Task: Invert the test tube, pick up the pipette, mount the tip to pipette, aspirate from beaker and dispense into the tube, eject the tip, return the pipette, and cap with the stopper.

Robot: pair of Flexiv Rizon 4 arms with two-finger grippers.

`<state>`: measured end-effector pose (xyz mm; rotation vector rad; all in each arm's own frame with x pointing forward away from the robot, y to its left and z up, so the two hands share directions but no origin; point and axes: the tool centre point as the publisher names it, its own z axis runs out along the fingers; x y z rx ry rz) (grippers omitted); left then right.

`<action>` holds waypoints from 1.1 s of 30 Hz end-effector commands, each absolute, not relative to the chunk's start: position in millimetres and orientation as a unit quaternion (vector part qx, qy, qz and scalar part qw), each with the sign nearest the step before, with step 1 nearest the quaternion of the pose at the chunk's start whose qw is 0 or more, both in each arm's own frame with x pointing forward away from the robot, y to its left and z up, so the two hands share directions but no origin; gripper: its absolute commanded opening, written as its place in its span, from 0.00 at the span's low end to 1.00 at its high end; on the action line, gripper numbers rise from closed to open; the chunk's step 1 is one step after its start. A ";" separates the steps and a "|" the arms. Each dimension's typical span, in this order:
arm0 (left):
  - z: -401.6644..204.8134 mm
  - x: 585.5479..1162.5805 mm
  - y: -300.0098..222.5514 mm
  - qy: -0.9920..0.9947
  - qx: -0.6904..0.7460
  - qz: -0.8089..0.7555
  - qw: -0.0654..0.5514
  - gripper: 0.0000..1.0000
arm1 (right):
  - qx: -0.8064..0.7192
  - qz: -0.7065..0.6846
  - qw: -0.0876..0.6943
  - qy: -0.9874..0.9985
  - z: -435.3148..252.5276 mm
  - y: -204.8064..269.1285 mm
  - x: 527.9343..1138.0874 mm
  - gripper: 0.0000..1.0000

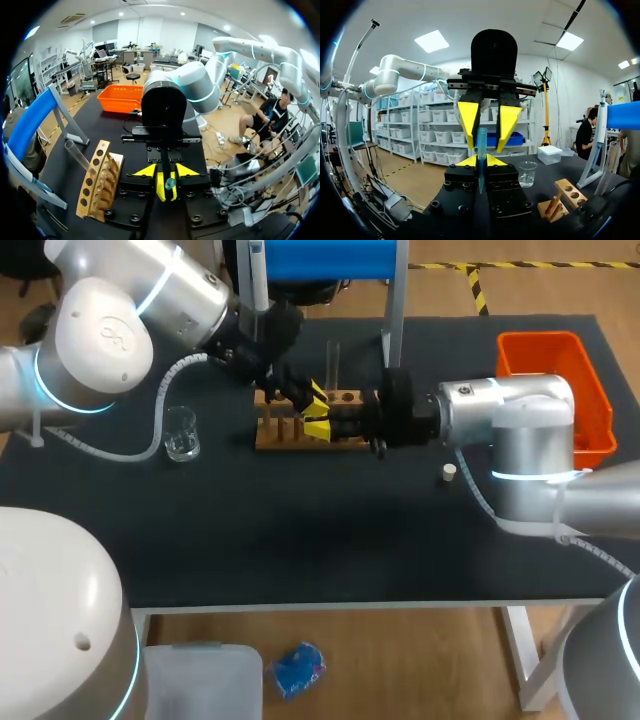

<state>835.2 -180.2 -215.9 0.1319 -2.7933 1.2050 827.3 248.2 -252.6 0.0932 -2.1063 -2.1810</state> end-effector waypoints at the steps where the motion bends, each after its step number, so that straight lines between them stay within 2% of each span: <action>1: -215.3 836.3 -180.4 -0.917 0.043 0.394 0.050 1.00 | 0.031 -0.714 0.043 -0.698 -248.2 237.1 827.0 0.00; 18: -215.3 836.3 -180.4 -0.917 0.043 0.394 0.050 1.00 | 0.024 -0.681 -0.004 -0.732 -233.9 139.1 855.3 0.00; 33: -215.3 836.3 -180.4 -0.917 0.043 0.394 0.050 1.00 | 0.024 -0.681 -0.004 -0.732 -233.9 139.1 855.3 0.00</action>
